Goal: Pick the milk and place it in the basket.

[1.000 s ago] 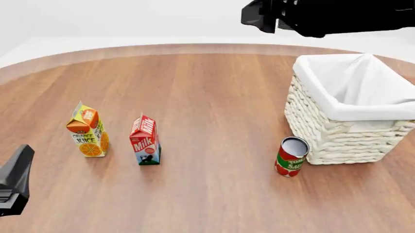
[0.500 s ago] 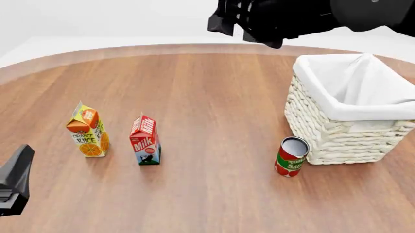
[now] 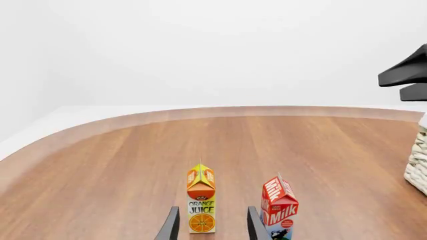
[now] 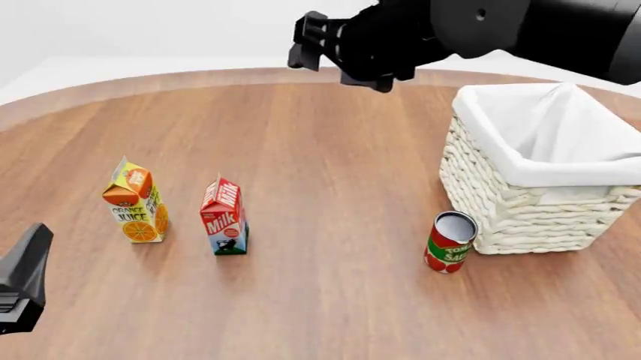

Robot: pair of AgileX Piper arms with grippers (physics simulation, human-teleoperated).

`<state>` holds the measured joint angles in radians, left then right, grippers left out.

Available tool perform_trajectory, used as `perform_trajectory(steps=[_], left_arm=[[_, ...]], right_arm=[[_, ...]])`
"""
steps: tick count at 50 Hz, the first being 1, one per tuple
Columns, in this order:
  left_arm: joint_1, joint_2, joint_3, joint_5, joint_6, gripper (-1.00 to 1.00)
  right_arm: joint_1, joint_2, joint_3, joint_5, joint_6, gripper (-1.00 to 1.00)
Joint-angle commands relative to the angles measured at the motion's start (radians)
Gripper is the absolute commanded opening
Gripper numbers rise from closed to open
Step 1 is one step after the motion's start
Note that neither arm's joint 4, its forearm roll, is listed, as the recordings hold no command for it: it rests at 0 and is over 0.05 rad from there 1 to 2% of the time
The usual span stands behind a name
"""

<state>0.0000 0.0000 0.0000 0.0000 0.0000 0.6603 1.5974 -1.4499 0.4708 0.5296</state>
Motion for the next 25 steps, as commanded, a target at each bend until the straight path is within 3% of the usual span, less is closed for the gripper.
perform_trajectory(steps=[1,11,25], left_arm=[[0.000,0.000,0.000,0.000,0.000,1.00],[0.000,0.000,0.000,0.000,0.000,1.00],[0.000,0.000,0.000,0.000,0.000,1.00]], right_arm=[[0.030,0.074,-0.031,-0.008,0.051,1.00],[0.069,0.135,-0.068,-0.001,0.103,1.00],[0.092,0.196,-0.136,0.025,0.136,1.00]])
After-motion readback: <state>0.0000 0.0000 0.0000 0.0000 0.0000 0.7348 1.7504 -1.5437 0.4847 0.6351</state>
